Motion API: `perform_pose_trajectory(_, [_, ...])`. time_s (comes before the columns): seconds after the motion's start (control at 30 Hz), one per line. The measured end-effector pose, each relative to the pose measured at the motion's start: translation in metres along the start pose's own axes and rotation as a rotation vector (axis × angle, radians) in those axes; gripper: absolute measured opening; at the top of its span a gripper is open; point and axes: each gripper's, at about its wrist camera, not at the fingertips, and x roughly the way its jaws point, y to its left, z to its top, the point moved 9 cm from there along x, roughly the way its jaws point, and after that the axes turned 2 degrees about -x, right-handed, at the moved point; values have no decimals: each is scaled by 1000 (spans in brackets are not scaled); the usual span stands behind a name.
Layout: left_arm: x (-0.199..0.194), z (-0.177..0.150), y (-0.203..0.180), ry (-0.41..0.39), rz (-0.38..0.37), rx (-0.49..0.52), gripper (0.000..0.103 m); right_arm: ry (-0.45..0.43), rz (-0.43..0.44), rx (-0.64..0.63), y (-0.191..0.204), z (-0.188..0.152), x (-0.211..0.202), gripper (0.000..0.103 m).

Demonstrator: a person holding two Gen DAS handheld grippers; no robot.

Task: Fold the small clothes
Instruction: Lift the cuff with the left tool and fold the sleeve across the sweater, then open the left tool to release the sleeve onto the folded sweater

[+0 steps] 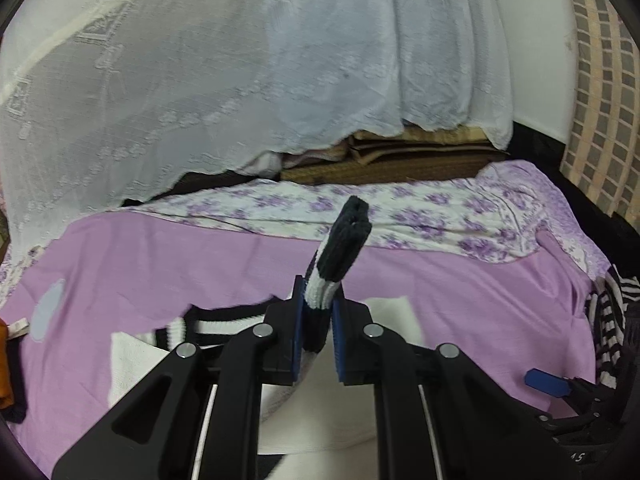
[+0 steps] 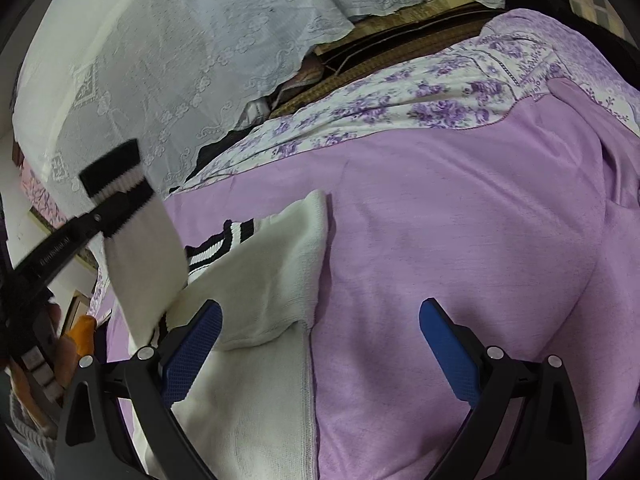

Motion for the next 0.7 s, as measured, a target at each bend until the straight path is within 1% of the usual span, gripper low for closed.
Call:
perform_pose_trajectory(0.1, [13, -12, -18, 27, -7, 25, 12, 0, -15, 10, -6, 2, 1, 99])
perform_pose_trajectory(0.17, [24, -25, -30, 67, -23, 47, 20, 4, -31, 15, -11, 2, 3, 99])
perform_pose_trajectory(0.2, [26, -29, -32, 77, -25, 56, 36, 7, -37, 18, -13, 2, 5, 99])
perform_pose_trajectory(0.23, [27, -33, -34, 78, -13, 66, 58, 8, -41, 21, -15, 2, 5, 99])
perform_pose_trajectory(0.27, [25, -34, -33, 53, 14, 76, 66, 10, -45, 25, -17, 2, 6, 99])
perform_pose_trajectory(0.3, [21, -33, -32, 31, 25, 82, 74, 11, -48, 29, -19, 2, 7, 99])
perform_pose_trajectory(0.43, [7, -30, -23, -1, 34, 105, 76, 8, -39, 40, -20, 2, 7, 99])
perform_pose_trajectory(0.53, [-5, -31, -4, -26, 95, 134, 83, -6, -31, 22, -15, 3, 6, 99])
perform_pose_trajectory(0.57, [-8, -33, 8, -30, 125, 142, 83, -11, -28, 13, -13, 3, 6, 99])
perform_pose_trajectory(0.7, [-16, -48, 51, -11, 205, 152, 84, -8, -10, -18, -5, 0, 9, 99])
